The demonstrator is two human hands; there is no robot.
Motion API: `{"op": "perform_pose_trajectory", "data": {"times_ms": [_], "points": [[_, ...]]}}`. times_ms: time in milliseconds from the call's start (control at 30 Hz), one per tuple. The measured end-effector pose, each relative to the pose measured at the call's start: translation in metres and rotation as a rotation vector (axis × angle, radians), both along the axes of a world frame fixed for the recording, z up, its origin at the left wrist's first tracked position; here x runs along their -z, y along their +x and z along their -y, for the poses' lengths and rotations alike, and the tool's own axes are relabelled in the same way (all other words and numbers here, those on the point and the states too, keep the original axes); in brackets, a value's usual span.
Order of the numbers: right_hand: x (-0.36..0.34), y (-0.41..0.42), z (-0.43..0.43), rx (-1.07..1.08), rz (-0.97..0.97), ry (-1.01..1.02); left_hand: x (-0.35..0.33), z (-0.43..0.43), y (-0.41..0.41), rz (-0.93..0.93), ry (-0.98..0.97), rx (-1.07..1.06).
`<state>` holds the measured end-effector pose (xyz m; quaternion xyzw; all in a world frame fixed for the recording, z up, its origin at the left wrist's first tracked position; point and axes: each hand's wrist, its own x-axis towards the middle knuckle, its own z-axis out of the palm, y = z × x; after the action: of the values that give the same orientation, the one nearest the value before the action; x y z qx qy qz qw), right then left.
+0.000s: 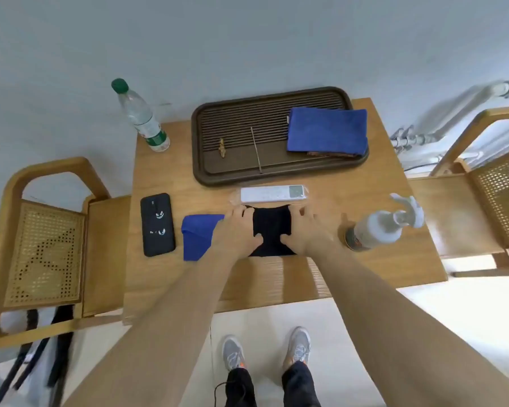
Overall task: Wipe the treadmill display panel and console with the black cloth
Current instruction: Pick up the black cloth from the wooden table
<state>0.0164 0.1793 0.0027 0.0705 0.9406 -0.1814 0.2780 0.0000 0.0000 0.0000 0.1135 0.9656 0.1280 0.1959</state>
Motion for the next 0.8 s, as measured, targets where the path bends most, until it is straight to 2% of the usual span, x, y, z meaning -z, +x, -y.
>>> {"op": "perform_pose_trajectory", "data": {"times_ms": [200,333,467,633,800], "points": [[0.057,0.007,0.002,0.043,-0.129,-0.019,0.053,-0.019,0.005,-0.05,-0.066,-0.036],[0.063,0.006,-0.001,0.193,-0.204,-0.127,0.055,-0.025,0.008,-0.122,-0.045,-0.057],[0.043,0.011,-0.003,0.266,-0.253,-0.229,0.04,-0.025,0.014,-0.12,0.028,-0.072],[-0.001,0.034,-0.003,0.294,-0.247,-0.36,-0.001,-0.015,0.016,0.042,0.183,-0.051],[-0.057,0.057,0.005,0.082,-0.202,-0.421,-0.071,0.001,0.021,0.018,0.205,0.008]]}}
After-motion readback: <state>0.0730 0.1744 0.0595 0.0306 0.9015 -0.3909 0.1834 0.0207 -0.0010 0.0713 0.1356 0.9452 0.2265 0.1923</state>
